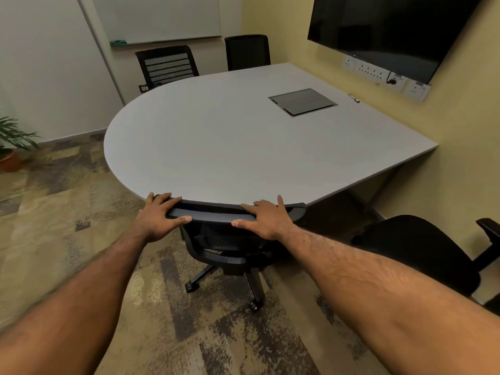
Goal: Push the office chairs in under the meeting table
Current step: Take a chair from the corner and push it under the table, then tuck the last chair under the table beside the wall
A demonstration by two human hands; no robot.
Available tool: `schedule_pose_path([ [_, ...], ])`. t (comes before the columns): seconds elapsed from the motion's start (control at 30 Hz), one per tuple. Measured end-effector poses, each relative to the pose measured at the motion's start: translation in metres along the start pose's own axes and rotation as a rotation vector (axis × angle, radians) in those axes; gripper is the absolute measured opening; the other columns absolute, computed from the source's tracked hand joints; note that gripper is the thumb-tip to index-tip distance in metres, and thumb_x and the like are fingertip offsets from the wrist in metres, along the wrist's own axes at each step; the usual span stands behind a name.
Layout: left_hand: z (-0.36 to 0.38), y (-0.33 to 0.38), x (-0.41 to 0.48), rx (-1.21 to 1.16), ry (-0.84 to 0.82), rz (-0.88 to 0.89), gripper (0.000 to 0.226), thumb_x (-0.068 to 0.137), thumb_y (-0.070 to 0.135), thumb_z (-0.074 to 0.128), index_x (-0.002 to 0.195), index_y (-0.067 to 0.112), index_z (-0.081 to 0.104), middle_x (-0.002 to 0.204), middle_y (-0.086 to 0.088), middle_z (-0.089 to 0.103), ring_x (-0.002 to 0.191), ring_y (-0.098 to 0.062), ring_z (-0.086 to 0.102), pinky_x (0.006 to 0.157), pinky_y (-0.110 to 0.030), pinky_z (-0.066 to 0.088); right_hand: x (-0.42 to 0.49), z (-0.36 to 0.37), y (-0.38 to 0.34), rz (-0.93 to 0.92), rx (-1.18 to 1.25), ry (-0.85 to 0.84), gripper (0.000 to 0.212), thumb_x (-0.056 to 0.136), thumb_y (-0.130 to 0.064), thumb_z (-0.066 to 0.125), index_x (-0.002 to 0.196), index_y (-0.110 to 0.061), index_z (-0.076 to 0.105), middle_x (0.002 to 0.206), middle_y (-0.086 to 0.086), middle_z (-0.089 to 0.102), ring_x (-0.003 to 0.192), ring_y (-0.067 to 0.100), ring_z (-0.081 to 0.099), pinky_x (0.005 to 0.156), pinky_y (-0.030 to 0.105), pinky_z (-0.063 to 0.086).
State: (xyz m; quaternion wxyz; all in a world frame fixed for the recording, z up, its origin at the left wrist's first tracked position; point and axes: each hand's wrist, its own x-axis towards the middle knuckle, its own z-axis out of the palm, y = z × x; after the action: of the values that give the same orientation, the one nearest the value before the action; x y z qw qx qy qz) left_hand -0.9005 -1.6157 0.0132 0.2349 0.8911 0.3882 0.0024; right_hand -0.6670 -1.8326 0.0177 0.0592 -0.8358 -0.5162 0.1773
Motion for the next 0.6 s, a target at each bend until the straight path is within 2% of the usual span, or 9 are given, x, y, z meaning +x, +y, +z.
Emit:
schedule_pose_path([
  [0.1,0.004,0.008,-0.003,0.045,-0.021,-0.035,0.082,0.089,0.067,0.056,0.157,0.031,0.028,0.167,-0.001,0.016,0.154,-0.031,-0.003,0.119,-0.067,0.013,-0.012,0.008,-0.005,0.011,-0.03,0.016,0.084,0.089,-0.082,0.023,0.157,-0.033,0.02,0.165,0.009,0.021,0.153,0.027,0.013,0.123,0.055,0.001],
  [0.23,0.019,0.018,-0.014,0.051,0.054,-0.099,0.082,0.095,0.063,0.048,0.16,0.024,0.017,0.169,-0.002,0.007,0.154,-0.031,-0.003,0.12,-0.066,0.016,-0.033,0.013,0.003,-0.021,-0.037,0.041,0.071,0.101,-0.058,0.034,0.159,-0.024,0.012,0.169,0.006,0.001,0.155,0.024,-0.003,0.124,0.045,-0.003],
  [0.33,0.042,0.034,-0.032,0.067,0.12,-0.089,0.086,0.095,0.064,0.046,0.161,0.023,0.009,0.169,-0.002,0.0,0.154,-0.03,-0.009,0.121,-0.065,0.013,-0.062,0.014,0.023,-0.035,-0.023,0.081,0.076,0.099,-0.058,0.041,0.16,-0.025,0.007,0.169,0.005,-0.003,0.155,0.023,-0.006,0.123,0.041,-0.006],
  [0.47,0.083,0.072,-0.064,0.148,0.162,-0.019,0.098,0.09,0.071,0.047,0.16,0.025,-0.003,0.167,-0.002,-0.016,0.152,-0.03,-0.02,0.12,-0.06,0.006,-0.097,0.016,0.049,-0.044,0.003,0.072,0.084,0.095,-0.06,0.05,0.159,-0.03,0.005,0.168,0.001,-0.011,0.154,0.019,-0.013,0.124,0.045,-0.003],
  [0.6,0.118,0.114,-0.1,0.239,0.167,0.069,0.098,0.092,0.068,0.047,0.158,0.024,-0.011,0.164,-0.004,-0.029,0.151,-0.027,-0.025,0.123,-0.057,0.003,-0.139,0.023,0.079,-0.031,0.078,0.094,0.083,0.094,-0.055,0.056,0.159,-0.028,0.013,0.169,-0.002,-0.002,0.155,0.017,-0.002,0.125,0.044,0.0],
])
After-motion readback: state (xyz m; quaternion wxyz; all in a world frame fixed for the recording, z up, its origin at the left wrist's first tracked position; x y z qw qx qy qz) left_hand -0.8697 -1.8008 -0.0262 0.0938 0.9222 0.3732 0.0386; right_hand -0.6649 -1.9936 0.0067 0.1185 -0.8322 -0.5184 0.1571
